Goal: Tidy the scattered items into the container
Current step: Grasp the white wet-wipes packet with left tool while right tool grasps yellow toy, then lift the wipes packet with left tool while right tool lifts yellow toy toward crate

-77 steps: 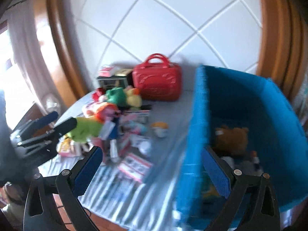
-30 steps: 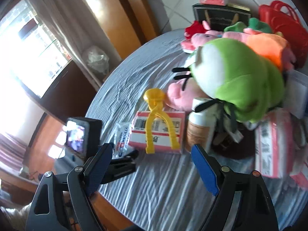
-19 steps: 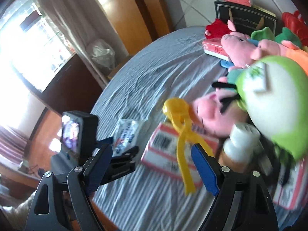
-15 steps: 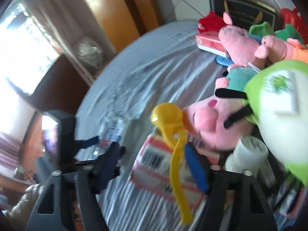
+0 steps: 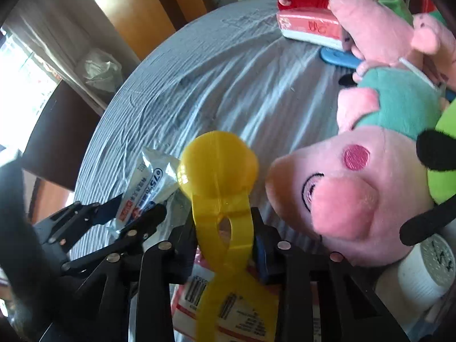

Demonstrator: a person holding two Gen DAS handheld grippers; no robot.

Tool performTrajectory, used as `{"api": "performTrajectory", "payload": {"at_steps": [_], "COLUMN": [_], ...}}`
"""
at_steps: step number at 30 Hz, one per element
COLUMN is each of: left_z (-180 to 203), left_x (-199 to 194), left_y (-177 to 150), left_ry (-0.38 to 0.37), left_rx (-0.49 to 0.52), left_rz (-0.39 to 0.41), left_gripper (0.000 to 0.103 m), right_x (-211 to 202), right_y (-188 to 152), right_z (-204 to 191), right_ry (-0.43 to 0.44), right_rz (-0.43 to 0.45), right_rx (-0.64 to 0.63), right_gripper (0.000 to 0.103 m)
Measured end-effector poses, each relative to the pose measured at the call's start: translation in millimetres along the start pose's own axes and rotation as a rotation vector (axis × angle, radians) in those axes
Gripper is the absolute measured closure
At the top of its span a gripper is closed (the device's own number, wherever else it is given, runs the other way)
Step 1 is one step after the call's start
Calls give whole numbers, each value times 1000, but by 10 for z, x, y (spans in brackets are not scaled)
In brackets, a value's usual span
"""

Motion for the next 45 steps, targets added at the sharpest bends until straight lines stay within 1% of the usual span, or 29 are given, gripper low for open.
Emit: {"api": "performTrajectory", "payload": {"at_steps": [4,6,12,17,19,21,23,25,28,31,34,37,45], "left_z": [27,43,190,358,450,559,666,818,1023,1190,1390,1634,2515], "left_x": [-238,-372,-842,-1348,-1546,-1754,-1928,-2154,-2397,-2570,-2672,-2753,-2968], "left_y": [98,150,309,335,337,349,363,394,414,360,275,191,-59], "left_ry": [16,16,51,76,91,87,72,47,-7,-65,-121,-173,-278], "left_rx": [-4,-14,-28,-47,-54,-52,-38,1,59,99,141,177,291], "left_rz": [57,86,180,272,304,334,358,399,446,477,493,489,497], "left_gripper": [67,67,67,67,67,67,67,67,67,67,67,67,67], "right_x": [-189,-341,-857,-1468,-1735,-2002,-2279,-2511,-2888,-3179,-3485,-3760,-4416], "right_y": [93,141,226,260,226,185,130,87,-25,-171,-381,-636,-1311], "right_z": [-78,-104,-137,-130,-101,-63,-13,25,131,238,361,517,1183], "right_ry": [24,31,53,58,52,45,25,-4,-64,-125,-206,-269,-393], "right_rz": [41,75,159,265,311,350,391,433,504,542,578,596,642], "right_rx": [-8,-16,-46,-86,-103,-110,-108,-99,-45,8,58,106,244], "right_gripper": [70,70,70,70,70,70,70,70,70,70,70,70,70]}}
Point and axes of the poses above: each gripper's, at about its wrist camera, not at the fingertips, and x roughly the way its jaws point, z to its right, y to its top, the point moved 8 cm from there along x, roughly the way its jaws point
